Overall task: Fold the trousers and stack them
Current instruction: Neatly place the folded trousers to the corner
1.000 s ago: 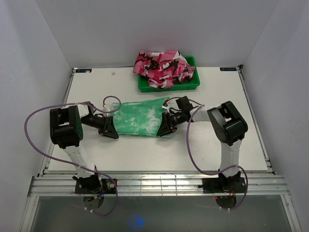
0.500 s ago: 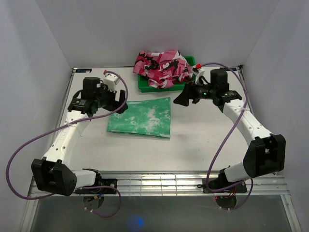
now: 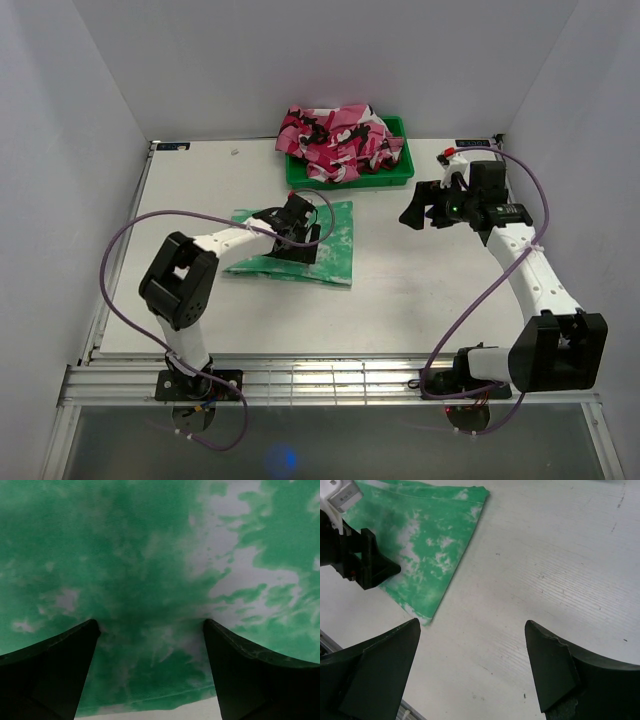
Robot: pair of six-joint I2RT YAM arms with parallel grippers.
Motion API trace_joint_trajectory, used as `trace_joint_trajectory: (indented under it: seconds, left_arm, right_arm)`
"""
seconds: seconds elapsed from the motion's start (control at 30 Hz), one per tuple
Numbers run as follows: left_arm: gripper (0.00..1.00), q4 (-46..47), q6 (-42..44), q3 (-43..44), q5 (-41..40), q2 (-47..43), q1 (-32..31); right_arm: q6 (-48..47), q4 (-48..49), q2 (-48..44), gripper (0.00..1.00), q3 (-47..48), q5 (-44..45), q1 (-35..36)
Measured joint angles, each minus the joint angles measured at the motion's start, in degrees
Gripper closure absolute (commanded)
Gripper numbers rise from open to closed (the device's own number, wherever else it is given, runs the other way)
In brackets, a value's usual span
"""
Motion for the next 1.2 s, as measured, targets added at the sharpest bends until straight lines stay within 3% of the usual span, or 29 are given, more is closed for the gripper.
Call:
trace_joint_trajectory:
  seconds: [0.17, 0.47, 0.73, 0.9, 1.2]
  left_arm:
    - [0.06, 0.37, -2.23, 3.19, 0.0, 5.53, 4.24]
    - [0.07, 3.89, 2.84, 2.08, 2.27, 5.38, 28.02]
    - [0.08, 0.74, 8.33, 4.85, 4.28, 6.67, 38.93]
    - [0.08, -4.96, 13.68, 14.49, 6.82, 13.05, 41.83]
    - [0.11, -11.5, 17.57, 40.39, 9.51, 29.55, 43.04]
  right_arm:
    - [-0.61, -0.59, -0.28, 0.1, -0.11, 0.0, -1.55]
    - [-0.63, -0.59, 2.47, 0.1, -0.11, -0.63, -1.81]
    - [-0.66, -0.57, 3.02, 0.1, -0.11, -1.31, -1.84]
    - [-0.66, -0.57, 3.1, 0.1, -0.11, -1.33, -1.84]
    - [-0.66, -0.59, 4.66, 0.1, -0.11, -1.31, -1.84]
